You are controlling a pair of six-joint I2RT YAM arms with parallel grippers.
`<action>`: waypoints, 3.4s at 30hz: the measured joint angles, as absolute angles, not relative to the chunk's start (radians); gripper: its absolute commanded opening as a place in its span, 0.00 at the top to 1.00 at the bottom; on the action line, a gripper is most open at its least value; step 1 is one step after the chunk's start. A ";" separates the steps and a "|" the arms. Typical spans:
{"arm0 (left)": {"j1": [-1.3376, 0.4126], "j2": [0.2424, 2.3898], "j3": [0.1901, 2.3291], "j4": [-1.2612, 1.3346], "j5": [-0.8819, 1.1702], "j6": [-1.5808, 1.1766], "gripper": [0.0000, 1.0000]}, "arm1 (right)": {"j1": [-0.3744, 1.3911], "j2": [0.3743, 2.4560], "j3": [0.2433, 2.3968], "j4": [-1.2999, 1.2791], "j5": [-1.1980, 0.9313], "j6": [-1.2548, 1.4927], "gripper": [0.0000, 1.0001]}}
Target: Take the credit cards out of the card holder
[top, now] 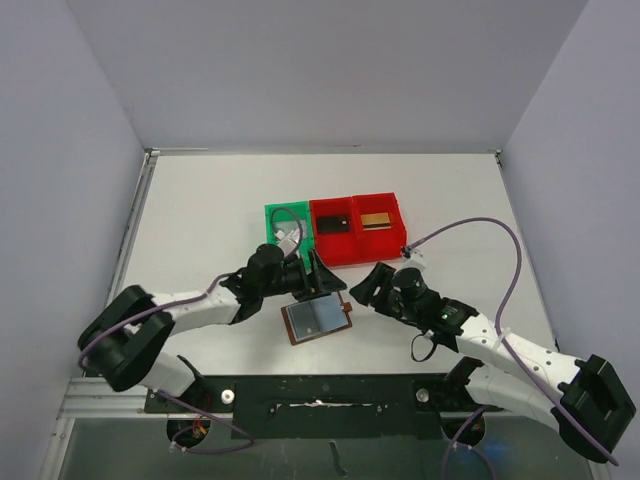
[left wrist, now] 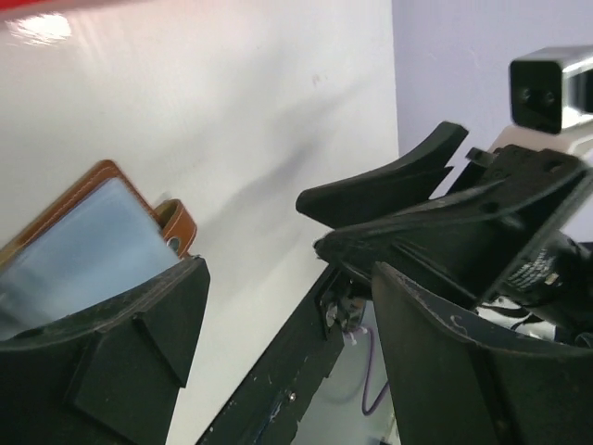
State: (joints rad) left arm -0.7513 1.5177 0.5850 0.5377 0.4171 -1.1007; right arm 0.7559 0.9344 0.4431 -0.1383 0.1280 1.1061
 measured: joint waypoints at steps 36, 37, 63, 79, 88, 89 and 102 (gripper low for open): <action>-0.618 0.496 0.416 -0.566 -0.270 -1.099 0.20 | 1.108 1.858 1.193 -0.444 0.238 0.793 0.33; -0.617 0.500 0.416 -0.566 -0.269 -1.095 0.20 | 1.108 1.860 1.197 -0.447 0.238 0.793 0.34; -0.614 0.701 0.332 -0.223 0.063 -1.029 0.22 | 0.961 1.703 0.879 -0.035 -0.036 0.924 0.45; -0.647 0.881 0.193 0.136 0.274 -1.089 0.33 | 0.876 1.651 0.665 0.295 -0.178 1.084 0.45; -0.694 1.062 0.183 0.372 0.314 -1.098 0.34 | 0.875 1.651 0.659 0.305 -0.181 1.103 0.44; -0.697 1.097 0.182 0.403 0.320 -1.100 0.33 | 0.873 1.649 0.659 0.305 -0.182 1.105 0.44; -0.727 1.348 0.277 0.590 0.451 -1.041 0.34 | 0.838 1.567 0.642 0.237 -0.193 1.085 0.38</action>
State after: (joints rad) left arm -0.7269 1.3476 0.2771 0.5900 0.4515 -1.0409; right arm 0.8379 1.5669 0.6418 0.2367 -0.1932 1.0847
